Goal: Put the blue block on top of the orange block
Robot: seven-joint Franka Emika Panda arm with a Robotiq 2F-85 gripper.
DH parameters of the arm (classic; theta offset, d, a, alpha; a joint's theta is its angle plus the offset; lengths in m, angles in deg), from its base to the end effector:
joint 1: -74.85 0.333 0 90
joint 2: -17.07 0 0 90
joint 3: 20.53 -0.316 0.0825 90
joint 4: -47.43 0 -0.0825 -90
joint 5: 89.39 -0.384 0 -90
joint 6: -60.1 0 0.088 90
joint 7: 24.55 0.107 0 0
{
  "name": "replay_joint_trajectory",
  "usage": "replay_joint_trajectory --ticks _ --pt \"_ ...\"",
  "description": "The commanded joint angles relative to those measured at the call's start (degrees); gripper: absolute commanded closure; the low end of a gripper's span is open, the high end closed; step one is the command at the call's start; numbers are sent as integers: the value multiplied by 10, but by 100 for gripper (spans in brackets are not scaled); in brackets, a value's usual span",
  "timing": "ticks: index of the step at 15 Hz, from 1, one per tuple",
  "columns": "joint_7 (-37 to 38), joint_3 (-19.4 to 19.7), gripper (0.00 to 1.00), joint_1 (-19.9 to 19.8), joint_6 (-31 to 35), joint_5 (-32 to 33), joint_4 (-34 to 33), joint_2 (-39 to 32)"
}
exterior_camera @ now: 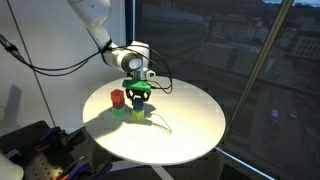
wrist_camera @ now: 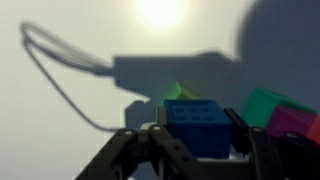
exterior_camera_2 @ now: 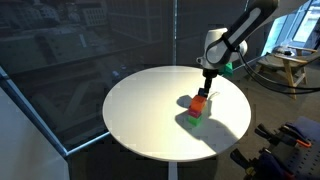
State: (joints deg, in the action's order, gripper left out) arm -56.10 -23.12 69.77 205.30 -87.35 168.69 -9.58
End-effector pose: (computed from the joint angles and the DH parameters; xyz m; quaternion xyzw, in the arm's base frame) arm 0.5718 -0.0242 0.1862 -0.9645 -0.2631 0.0222 0.0072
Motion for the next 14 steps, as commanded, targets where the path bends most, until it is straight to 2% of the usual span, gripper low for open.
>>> replay_joint_trajectory --ticks 1,10,14 --pt "12 -3 66 -4 -39 16 -4 25" --pt "0 0 66 -4 -105 11 -11 79" --pt "34 8 66 5 -118 15 -10 99"
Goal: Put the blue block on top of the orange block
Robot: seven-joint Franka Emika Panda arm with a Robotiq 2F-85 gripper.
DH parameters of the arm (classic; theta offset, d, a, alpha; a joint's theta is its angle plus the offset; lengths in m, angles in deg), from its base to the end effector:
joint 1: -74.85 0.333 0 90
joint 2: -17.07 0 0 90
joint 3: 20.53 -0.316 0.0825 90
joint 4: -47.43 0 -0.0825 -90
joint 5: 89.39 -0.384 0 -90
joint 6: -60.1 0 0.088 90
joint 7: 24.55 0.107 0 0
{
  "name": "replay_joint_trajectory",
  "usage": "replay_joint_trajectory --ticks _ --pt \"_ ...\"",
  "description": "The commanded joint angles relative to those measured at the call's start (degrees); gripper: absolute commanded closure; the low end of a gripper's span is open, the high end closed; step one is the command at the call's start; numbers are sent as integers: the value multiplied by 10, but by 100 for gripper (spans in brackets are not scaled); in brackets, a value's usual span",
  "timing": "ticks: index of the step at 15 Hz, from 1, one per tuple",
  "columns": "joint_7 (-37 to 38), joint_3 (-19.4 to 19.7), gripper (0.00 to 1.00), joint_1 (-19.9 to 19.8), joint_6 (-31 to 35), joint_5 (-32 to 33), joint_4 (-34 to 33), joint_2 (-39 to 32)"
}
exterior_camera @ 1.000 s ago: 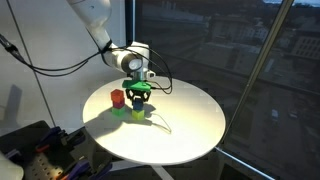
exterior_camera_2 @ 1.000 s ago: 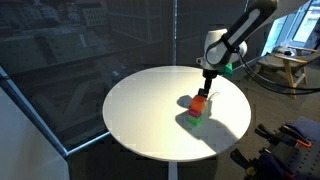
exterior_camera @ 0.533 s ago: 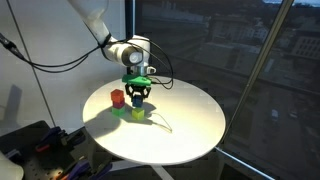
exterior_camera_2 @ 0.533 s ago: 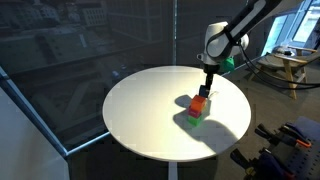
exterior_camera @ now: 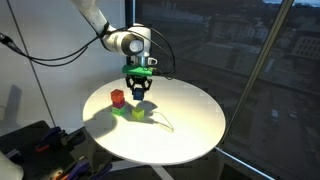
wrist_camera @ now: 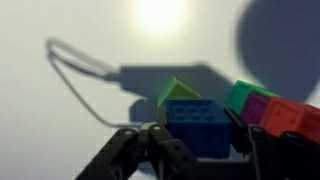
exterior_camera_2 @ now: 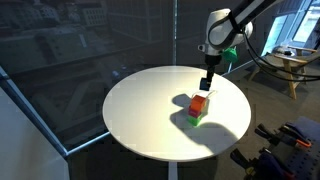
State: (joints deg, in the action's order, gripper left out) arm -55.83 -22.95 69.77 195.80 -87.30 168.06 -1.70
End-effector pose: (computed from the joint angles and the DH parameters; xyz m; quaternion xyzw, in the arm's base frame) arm 0.5726 -0.0273 0.2555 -0.9653 -0.2592 0.0323 0.0041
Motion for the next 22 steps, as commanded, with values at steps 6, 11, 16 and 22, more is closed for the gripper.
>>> replay_joint_trajectory --ticks 6,11,16,22 --pt "48 5 66 9 -43 12 -1 40" --pt "46 -2 66 23 -59 11 -7 37" --pt "48 -11 66 42 -60 12 -9 36" --pt "50 -16 66 55 -61 14 -4 41"
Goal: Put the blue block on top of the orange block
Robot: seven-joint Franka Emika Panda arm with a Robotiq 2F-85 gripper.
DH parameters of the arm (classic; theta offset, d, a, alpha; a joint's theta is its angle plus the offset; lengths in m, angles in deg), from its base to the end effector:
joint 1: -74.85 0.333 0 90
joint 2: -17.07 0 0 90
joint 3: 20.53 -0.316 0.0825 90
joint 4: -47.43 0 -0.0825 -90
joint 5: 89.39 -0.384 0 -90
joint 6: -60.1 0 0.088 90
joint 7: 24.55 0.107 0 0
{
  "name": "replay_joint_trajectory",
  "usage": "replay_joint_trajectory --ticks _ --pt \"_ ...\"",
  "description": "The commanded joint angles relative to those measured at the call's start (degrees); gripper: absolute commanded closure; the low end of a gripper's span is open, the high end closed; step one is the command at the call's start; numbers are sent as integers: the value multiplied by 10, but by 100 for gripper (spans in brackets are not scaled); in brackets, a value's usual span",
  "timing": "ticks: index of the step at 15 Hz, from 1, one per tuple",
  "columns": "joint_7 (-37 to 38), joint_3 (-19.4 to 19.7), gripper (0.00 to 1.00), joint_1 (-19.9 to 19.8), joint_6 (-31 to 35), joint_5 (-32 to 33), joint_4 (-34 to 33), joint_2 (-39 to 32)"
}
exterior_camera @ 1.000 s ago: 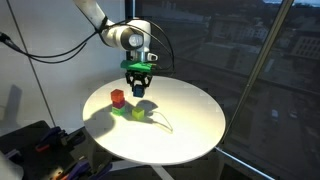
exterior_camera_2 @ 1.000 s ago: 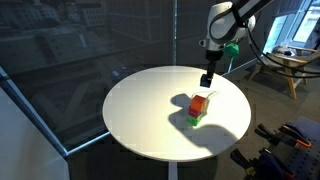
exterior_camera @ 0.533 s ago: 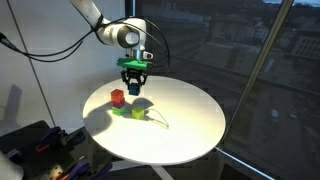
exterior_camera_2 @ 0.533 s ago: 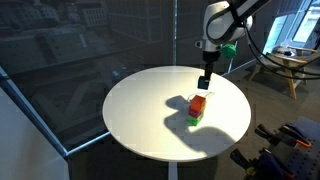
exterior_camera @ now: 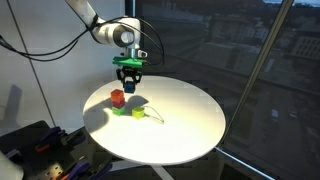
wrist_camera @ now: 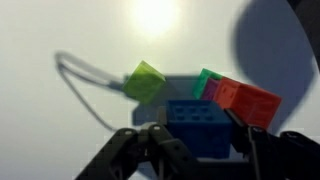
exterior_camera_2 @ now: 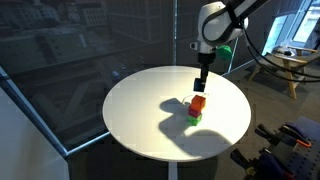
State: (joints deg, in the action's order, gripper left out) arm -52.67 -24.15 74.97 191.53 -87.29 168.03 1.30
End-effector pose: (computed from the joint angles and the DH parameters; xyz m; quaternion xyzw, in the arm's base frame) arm 0.5673 0.0358 0.2798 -0.9574 -0.2856 0.0427 0.0045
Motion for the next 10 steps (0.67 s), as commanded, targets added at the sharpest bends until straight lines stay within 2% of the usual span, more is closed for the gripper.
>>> replay_joint_trajectory --ticks 1,10 --pt "17 -5 66 4 -18 14 -1 13" --pt "4 -14 66 8 -32 14 21 43"
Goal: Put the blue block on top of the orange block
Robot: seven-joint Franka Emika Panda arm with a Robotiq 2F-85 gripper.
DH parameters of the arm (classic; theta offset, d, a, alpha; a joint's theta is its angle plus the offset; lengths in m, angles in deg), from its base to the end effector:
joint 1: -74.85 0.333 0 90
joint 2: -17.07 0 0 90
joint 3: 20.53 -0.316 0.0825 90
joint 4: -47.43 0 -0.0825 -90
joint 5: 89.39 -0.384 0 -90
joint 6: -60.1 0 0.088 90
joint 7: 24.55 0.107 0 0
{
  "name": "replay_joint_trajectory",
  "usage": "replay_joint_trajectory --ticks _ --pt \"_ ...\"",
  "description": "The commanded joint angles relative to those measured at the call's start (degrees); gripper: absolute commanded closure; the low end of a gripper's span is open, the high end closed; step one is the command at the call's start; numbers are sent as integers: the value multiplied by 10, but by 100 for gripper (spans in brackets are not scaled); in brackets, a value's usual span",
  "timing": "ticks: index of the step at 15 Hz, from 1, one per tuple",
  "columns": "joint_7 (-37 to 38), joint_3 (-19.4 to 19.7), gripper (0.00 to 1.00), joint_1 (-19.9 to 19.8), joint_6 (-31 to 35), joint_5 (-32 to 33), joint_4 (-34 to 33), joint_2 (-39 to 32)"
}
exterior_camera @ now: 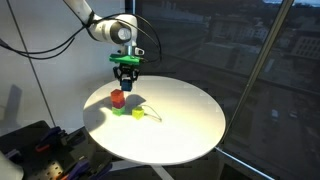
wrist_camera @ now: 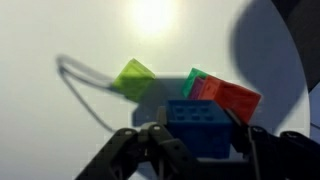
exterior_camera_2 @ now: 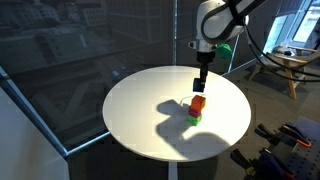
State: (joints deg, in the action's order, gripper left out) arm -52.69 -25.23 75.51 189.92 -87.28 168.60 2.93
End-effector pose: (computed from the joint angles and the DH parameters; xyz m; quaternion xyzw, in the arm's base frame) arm 0.5610 0.0511 0.2898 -0.9531 -0.2990 0.0471 0.0059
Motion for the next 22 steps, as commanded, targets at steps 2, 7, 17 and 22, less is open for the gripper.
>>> replay_joint_trajectory --ticks 2,7,17,22 --pt "2 -6 66 5 -20 14 21 32" --pt "-4 -10 66 11 -29 15 34 42" --pt "40 -12 66 28 -12 40 53 40" --pt "93 -10 66 32 -3 33 56 40"
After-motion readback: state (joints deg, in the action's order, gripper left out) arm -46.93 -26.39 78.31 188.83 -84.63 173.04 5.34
